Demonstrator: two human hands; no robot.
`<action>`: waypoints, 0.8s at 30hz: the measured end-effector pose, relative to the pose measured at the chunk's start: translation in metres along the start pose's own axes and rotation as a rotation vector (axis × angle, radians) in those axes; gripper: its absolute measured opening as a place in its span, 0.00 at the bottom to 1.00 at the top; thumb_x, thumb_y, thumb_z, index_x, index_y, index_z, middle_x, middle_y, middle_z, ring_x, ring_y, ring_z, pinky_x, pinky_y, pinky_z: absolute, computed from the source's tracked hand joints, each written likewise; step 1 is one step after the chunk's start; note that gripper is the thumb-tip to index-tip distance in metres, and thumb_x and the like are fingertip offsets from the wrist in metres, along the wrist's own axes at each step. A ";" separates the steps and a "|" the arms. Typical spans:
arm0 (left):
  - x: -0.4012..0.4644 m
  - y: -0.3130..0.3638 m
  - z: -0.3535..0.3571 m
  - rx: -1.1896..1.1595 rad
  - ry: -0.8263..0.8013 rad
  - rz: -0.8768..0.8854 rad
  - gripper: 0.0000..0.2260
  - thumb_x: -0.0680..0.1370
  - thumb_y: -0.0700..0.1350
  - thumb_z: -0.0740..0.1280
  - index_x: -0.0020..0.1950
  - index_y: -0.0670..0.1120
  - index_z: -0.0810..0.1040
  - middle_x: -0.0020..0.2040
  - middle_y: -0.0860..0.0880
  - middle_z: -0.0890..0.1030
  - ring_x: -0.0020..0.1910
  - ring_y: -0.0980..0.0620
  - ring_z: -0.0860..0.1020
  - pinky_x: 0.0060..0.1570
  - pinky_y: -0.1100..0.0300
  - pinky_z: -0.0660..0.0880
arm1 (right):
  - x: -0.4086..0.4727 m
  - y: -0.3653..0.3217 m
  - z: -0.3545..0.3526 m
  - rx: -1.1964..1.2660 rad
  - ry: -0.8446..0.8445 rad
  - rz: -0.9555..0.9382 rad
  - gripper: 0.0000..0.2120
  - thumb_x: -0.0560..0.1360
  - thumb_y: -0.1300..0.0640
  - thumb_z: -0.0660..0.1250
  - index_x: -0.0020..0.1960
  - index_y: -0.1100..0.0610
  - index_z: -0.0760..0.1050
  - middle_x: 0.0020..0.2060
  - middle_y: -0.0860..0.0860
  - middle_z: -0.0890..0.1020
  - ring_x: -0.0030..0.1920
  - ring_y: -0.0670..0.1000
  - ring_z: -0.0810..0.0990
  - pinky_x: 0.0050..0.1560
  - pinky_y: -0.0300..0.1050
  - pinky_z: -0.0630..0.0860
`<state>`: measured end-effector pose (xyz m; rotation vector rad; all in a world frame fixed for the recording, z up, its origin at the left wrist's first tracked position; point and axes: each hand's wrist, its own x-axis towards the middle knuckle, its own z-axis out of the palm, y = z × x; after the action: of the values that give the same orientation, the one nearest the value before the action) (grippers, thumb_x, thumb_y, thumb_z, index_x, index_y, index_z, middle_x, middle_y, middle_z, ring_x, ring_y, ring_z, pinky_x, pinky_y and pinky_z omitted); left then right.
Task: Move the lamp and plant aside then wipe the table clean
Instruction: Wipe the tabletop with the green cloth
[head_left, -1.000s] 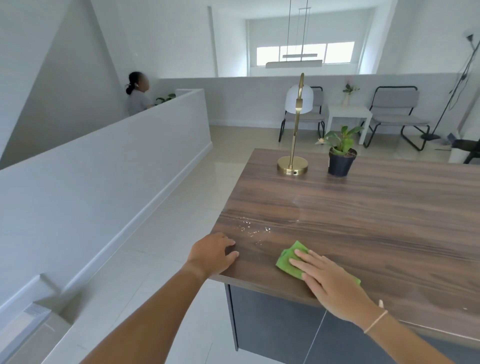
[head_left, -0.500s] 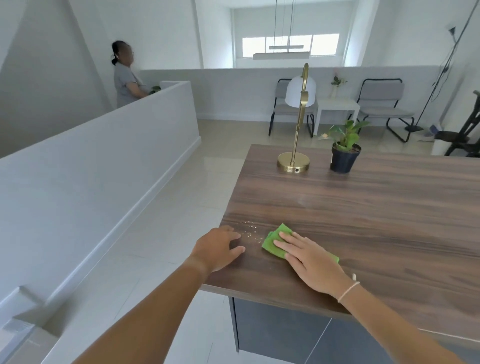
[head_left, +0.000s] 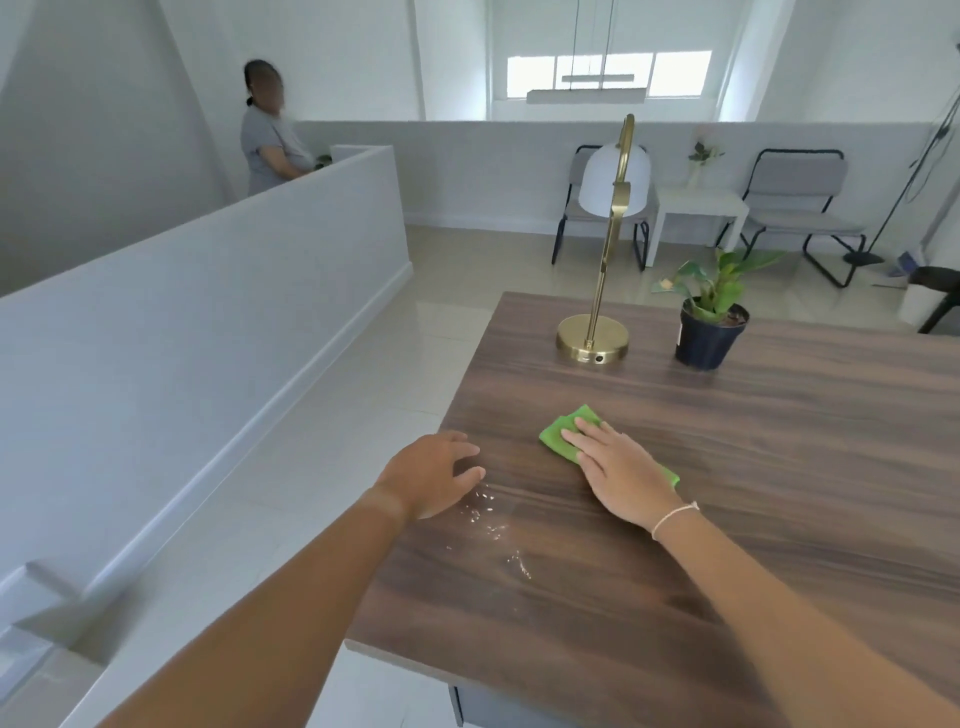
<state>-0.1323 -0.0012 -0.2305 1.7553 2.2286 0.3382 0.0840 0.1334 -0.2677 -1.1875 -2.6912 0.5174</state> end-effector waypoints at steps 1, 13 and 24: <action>0.005 0.001 -0.001 0.009 -0.013 -0.006 0.19 0.77 0.55 0.59 0.66 0.52 0.72 0.73 0.53 0.67 0.70 0.53 0.66 0.67 0.57 0.63 | -0.008 -0.002 0.004 0.008 -0.007 -0.062 0.20 0.81 0.54 0.48 0.73 0.47 0.60 0.76 0.45 0.57 0.76 0.50 0.52 0.76 0.48 0.51; 0.022 0.000 0.006 -0.023 0.084 -0.060 0.14 0.76 0.53 0.61 0.59 0.53 0.79 0.67 0.55 0.75 0.65 0.56 0.72 0.62 0.63 0.64 | 0.059 0.043 -0.022 -0.033 0.050 0.056 0.20 0.81 0.55 0.48 0.73 0.49 0.60 0.76 0.48 0.57 0.76 0.53 0.54 0.76 0.52 0.53; 0.023 -0.004 0.006 -0.026 0.098 -0.046 0.13 0.76 0.52 0.60 0.57 0.54 0.80 0.65 0.56 0.76 0.64 0.57 0.73 0.61 0.62 0.67 | 0.034 0.046 -0.014 0.030 -0.036 -0.289 0.19 0.81 0.54 0.51 0.71 0.44 0.63 0.73 0.40 0.59 0.75 0.46 0.56 0.75 0.43 0.50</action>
<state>-0.1385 0.0204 -0.2392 1.7060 2.3167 0.4503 0.0964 0.1901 -0.2717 -0.7688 -2.8067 0.5359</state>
